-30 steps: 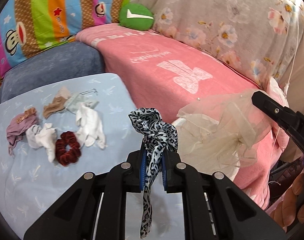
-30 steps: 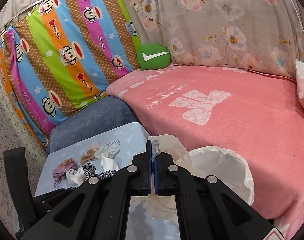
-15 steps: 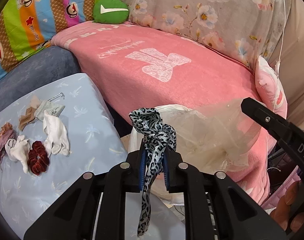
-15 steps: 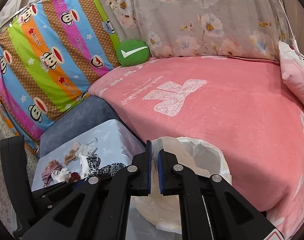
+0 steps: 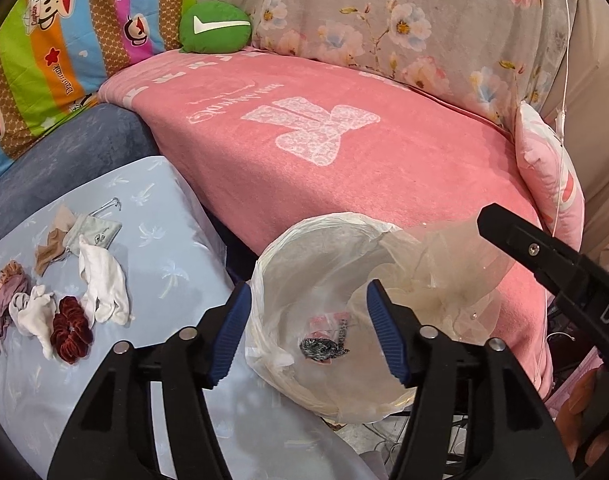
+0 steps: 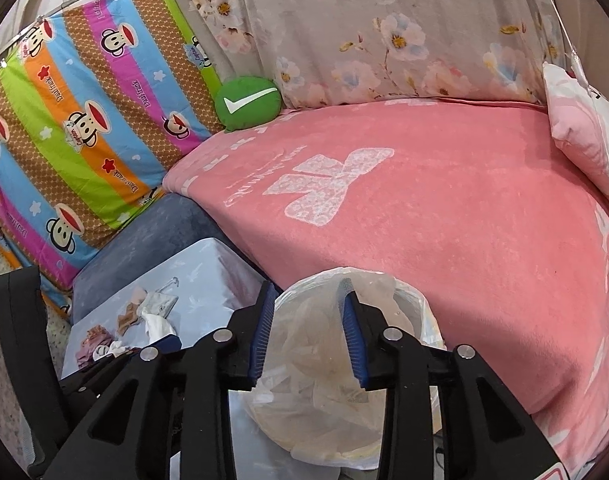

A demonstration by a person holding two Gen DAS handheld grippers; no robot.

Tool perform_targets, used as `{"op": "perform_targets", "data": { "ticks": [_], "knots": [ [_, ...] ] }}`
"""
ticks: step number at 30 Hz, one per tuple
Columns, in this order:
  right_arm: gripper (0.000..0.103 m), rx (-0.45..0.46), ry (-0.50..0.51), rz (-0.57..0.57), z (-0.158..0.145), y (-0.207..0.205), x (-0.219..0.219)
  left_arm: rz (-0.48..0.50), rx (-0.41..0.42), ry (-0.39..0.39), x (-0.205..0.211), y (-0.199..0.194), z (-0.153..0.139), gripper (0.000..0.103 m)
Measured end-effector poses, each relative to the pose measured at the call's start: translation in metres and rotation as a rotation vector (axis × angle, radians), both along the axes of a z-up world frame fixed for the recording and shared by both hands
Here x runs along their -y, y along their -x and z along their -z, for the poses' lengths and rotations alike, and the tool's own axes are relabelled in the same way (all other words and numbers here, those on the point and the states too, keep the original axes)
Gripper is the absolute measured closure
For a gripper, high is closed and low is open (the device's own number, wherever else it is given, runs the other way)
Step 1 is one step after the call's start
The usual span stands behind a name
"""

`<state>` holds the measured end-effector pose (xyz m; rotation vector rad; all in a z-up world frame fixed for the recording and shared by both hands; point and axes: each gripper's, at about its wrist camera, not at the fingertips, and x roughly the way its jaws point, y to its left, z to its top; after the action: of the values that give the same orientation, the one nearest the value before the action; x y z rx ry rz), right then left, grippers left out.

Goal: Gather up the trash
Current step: 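Open both tools to drop the scarf and fabric into the bin, then move both tools back over the remaining items on the table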

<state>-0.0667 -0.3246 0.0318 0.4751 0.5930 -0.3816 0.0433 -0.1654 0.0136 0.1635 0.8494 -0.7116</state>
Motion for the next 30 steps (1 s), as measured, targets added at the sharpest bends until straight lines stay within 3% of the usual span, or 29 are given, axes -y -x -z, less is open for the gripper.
{"op": "perform_targets", "data": {
  "ticks": [8,11,19,23,30],
  "knots": [
    [0.061,-0.098,-0.042,-0.012,0.025,-0.006,0.003,-0.04,-0.024,-0.009,-0.01,-0.007,0.008,0.043],
    [0.053,-0.181,-0.049,-0.012,0.04,-0.01,0.002,-0.058,-0.037,-0.011,-0.016,-0.01,0.011,0.043],
    [0.052,-0.332,-0.082,-0.043,0.085,0.0,-0.006,-0.09,-0.049,-0.007,-0.033,-0.013,0.015,0.043],
    [0.052,-0.32,-0.085,-0.048,0.086,0.006,-0.011,-0.105,-0.061,-0.008,-0.04,-0.016,0.02,0.043],
    [0.049,-0.241,-0.028,-0.074,0.054,-0.008,-0.028,-0.13,-0.065,0.003,-0.055,-0.018,0.02,0.043]
  ]
}}
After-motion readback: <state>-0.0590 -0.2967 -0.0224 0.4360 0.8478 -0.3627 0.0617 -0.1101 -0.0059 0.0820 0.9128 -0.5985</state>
